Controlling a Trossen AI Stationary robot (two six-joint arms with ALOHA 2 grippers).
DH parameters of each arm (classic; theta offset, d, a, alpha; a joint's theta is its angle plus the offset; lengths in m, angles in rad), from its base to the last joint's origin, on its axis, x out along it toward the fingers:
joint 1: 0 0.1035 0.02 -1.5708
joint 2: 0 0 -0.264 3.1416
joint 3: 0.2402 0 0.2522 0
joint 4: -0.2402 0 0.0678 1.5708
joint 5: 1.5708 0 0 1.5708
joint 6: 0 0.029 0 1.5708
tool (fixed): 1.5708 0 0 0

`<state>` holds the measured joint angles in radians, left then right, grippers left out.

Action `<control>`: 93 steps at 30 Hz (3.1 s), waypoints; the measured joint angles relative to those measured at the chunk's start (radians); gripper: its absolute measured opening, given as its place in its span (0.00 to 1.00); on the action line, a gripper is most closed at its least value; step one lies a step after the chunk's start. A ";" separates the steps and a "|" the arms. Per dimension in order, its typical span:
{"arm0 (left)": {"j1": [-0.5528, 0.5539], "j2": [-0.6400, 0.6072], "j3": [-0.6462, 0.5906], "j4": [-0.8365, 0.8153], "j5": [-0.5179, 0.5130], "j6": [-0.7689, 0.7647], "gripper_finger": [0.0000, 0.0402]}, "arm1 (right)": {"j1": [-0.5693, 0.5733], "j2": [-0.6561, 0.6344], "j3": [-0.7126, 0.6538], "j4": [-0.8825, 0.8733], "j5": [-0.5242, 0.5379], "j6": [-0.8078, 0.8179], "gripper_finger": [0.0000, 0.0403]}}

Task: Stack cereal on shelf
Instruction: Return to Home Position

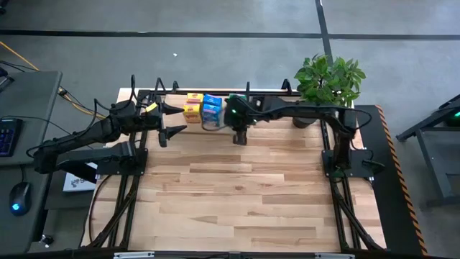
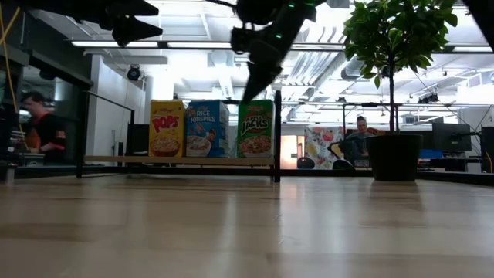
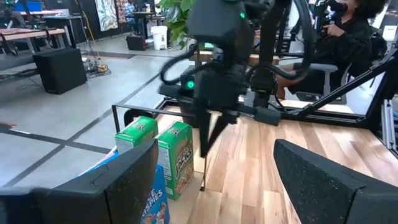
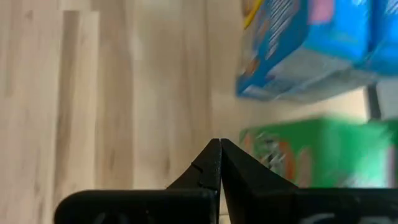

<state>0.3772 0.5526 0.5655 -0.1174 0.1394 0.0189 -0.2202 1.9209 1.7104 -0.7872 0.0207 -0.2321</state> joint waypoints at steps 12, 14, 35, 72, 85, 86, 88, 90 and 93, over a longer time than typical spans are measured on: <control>-0.001 -0.037 0.000 -0.006 0.012 0.040 0.76 | 0.137 -0.506 -0.756 0.599 -0.001 0.199 0.00; 0.000 -0.063 0.000 -0.010 0.046 0.061 0.74 | 0.166 -0.591 -0.849 0.694 0.016 0.225 0.00; 0.000 -0.443 -0.447 0.250 0.074 -0.091 0.12 | 0.304 -1.009 -1.202 0.926 0.142 0.321 0.00; -0.390 -0.548 -0.554 0.230 -0.360 -0.121 0.00 | 0.355 -1.028 -1.210 0.765 0.155 0.320 0.00; -0.399 -0.548 -0.553 0.238 -0.356 -0.093 0.00 | 0.205 -1.503 -1.616 1.102 0.030 0.311 0.00; -0.399 -0.548 -0.553 0.238 -0.356 -0.093 0.00 | 0.194 -1.546 -1.623 1.082 0.029 0.302 0.00; -0.399 -0.548 -0.553 0.238 -0.356 -0.093 0.00 | 0.177 -1.629 -1.627 1.009 0.029 0.285 0.00; -0.399 -0.548 -0.553 0.237 -0.356 -0.093 0.00 | 0.170 -1.705 -1.627 0.909 0.030 0.274 0.00; -0.399 -0.548 -0.553 0.237 -0.356 -0.093 0.00 | 0.168 -1.816 -1.628 0.764 0.071 0.231 0.00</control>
<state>-0.0216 0.0044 0.0124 0.1195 -0.2165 -0.0746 -0.0525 0.1044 0.0826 -0.0233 0.0912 -0.0007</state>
